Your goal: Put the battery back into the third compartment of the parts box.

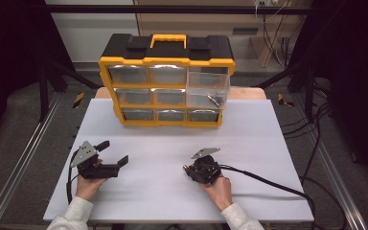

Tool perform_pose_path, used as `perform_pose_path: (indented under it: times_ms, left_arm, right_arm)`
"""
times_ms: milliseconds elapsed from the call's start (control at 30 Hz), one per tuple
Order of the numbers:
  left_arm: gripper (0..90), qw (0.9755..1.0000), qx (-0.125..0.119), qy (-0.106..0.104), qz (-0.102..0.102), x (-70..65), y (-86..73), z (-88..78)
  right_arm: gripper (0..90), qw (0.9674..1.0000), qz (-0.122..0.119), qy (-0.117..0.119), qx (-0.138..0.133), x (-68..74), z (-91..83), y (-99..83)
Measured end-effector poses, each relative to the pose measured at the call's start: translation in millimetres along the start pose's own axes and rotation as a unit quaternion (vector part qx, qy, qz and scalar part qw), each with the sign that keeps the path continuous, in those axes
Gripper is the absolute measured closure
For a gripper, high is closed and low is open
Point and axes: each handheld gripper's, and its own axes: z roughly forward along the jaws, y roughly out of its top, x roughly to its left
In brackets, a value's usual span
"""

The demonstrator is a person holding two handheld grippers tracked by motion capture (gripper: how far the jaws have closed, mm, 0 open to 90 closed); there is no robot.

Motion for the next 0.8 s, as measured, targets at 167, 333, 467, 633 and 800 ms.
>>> perform_pose_path:
  times_ms: [167, 333, 467, 633, 800]
  left_arm:
    - [1.3, 1.0, 0.0, 0.0, -0.001, 0.3, 0.1, -0.4]
    - [1.3, 1.0, 0.0, 0.0, 0.0, -0.1, 0.1, 0.0]
    - [1.3, 1.0, -0.001, 0.0, 0.0, -0.1, 0.1, 0.1]
    - [1.3, 1.0, 0.0, 0.0, 0.001, -0.2, 0.3, -0.2]
    - [1.3, 1.0, 0.0, -0.001, 0.002, -1.1, 0.4, 0.8]
  right_arm:
    - [77.2, 1.0, -0.006, -0.001, -0.007, -0.4, -0.9, 0.5]
    - [77.2, 0.9994, -0.007, 0.007, -0.033, -0.5, -13.6, 5.8]
    - [77.3, 0.9983, -0.013, 0.012, -0.055, -2.0, -31.0, 12.0]
    - [77.3, 0.996, -0.013, 0.014, -0.087, -5.9, -55.2, 20.3]
    - [77.3, 0.9923, -0.013, 0.013, -0.123, -10.6, -84.9, 30.2]
